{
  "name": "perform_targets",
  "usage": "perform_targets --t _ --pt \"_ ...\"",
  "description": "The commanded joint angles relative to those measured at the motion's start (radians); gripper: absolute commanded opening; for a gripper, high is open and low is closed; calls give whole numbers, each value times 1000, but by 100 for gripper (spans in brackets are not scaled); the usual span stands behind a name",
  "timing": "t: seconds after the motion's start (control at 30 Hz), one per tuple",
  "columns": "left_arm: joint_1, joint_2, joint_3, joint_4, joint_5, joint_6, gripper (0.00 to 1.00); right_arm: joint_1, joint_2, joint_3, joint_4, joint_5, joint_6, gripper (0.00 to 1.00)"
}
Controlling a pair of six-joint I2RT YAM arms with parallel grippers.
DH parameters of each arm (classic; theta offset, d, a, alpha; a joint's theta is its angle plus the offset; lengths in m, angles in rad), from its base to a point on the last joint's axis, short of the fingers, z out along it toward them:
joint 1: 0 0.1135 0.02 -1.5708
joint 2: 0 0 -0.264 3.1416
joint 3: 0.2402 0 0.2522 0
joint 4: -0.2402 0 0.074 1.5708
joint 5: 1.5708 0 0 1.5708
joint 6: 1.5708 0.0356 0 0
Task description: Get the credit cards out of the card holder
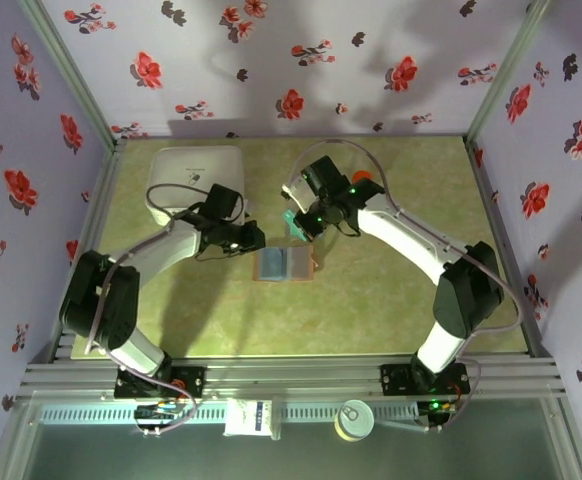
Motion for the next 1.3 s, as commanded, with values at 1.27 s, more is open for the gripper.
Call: perform_targets --t 1.27 --pt "128 -120 -192 -59 -13 43 13 -144 679 795 -599 1 -625 13"
